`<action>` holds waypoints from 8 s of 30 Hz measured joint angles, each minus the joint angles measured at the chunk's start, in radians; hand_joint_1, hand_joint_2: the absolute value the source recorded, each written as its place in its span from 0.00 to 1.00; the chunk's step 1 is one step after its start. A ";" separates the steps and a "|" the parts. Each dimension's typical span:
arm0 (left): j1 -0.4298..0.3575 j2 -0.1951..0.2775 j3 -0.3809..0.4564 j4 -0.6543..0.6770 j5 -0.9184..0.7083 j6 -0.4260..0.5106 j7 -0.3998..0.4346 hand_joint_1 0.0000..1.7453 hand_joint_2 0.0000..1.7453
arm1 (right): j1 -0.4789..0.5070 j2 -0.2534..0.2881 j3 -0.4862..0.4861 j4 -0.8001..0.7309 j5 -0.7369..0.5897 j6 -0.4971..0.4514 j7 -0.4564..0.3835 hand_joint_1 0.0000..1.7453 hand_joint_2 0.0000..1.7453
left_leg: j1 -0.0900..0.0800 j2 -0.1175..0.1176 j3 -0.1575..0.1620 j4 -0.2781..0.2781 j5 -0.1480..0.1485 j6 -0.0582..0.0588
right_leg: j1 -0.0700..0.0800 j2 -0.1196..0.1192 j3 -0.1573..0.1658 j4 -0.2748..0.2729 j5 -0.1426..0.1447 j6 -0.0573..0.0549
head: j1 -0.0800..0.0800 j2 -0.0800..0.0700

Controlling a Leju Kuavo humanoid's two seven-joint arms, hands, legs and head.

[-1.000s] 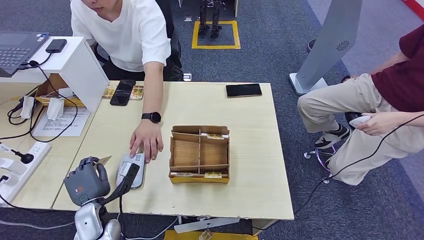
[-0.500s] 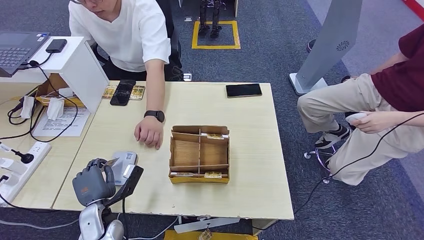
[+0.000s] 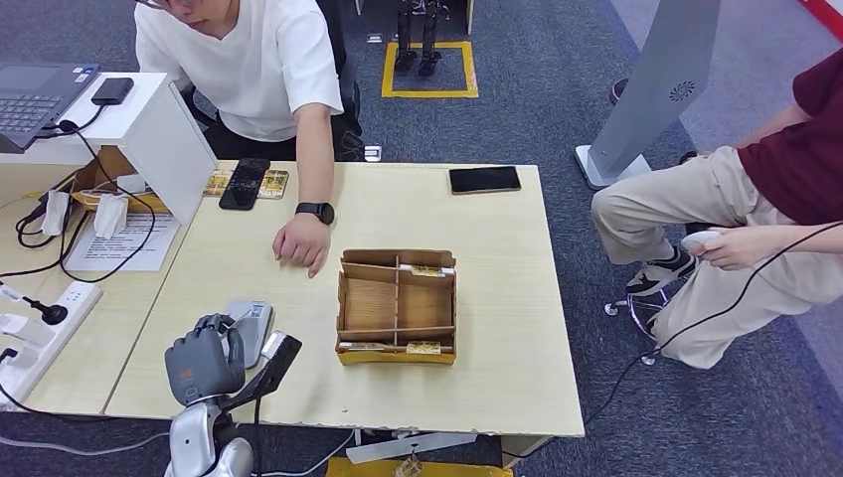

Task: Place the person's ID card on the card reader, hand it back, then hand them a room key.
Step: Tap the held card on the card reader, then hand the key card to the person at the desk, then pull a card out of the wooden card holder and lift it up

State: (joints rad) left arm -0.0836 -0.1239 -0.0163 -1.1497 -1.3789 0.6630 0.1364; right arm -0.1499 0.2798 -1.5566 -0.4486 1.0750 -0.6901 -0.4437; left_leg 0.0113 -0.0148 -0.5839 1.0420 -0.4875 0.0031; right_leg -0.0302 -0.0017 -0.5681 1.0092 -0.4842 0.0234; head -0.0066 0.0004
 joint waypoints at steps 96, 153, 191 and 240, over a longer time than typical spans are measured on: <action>-0.177 -0.176 0.008 -0.154 0.799 0.037 -0.558 0.00 0.25 | -0.010 0.003 0.012 0.030 0.051 0.000 -0.042 0.00 1.00 | 0.000 0.000 0.000 0.000 0.001 0.000 | 0.000 0.001 0.000 0.000 0.002 0.001 | 0.000 0.000; 0.054 0.165 -0.552 -0.445 0.735 -0.192 -0.697 0.00 1.00 | 0.002 -0.023 0.021 0.064 -0.054 0.000 -0.093 0.00 1.00 | 0.000 0.000 -0.001 0.000 0.001 0.000 | 0.000 0.001 -0.001 0.000 0.001 0.001 | 0.000 0.000; -0.029 0.195 -0.637 -0.246 0.401 -0.211 -0.448 0.00 1.00 | 0.018 -0.025 0.089 0.069 -0.104 0.000 -0.070 0.00 1.00 | 0.000 0.000 -0.001 0.000 0.001 0.000 | 0.000 0.001 -0.001 0.000 0.001 0.001 | 0.000 0.000; -0.060 0.104 -0.655 -0.036 0.125 -0.002 -0.186 0.00 1.00 | 0.031 -0.025 0.174 0.068 -0.130 0.000 -0.020 0.00 1.00 | 0.000 0.000 -0.001 0.000 0.001 0.000 | 0.000 0.000 -0.001 0.000 0.001 0.001 | 0.000 0.000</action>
State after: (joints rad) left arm -0.1433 -0.0199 -0.6714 -1.1853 -1.2541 0.6610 -0.0498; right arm -0.1193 0.2548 -1.3827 -0.3803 0.9445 -0.6901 -0.4635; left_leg 0.0110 -0.0148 -0.5851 1.0421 -0.4868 0.0032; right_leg -0.0307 -0.0014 -0.5690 1.0089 -0.4829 0.0248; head -0.0064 0.0003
